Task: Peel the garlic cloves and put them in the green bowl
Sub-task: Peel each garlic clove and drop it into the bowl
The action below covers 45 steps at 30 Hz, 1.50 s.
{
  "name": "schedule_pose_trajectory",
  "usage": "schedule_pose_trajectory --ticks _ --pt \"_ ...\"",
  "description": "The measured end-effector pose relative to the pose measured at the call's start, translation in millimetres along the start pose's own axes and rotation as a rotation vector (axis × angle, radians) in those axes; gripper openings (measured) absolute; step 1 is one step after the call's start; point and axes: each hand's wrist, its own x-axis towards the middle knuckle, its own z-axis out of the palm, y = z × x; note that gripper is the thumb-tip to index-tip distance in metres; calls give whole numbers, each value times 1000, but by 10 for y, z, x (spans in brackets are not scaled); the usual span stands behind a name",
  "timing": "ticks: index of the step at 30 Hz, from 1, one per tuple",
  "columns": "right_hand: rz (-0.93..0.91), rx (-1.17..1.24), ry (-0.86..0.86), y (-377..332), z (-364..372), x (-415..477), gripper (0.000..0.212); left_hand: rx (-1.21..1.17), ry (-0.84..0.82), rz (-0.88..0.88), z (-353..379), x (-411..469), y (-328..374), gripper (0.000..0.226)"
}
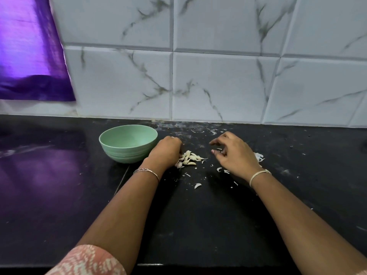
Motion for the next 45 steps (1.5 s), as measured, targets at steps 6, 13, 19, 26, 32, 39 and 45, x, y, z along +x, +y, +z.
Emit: schedule_pose_trajectory --ticks 6,13,19,26,32,39,45 --pt "-36 105 -5 -58 47 -1 20 -216 144 33 -46 -5 -30 17" --pt "112 839 -69 -223 107 -31 27 -948 -42 52 -57 -123 133 23" --pt "247 1111 32 -254 78 -26 8 -1108 -117 45 -70 -188 259 19" --pt "340 1135 68 -193 -48 22 15 -439 30 21 -123 -122 45 15" --pt "377 926 -95 -134 -74 -8 11 -260 -87 105 -60 -170 60 22" --pt "228 567 -322 -66 -26 -49 10 -363 -45 53 -29 -148 53 18" --pt "149 424 -371 -50 43 -28 6 -219 34 102 55 -110 72 29"
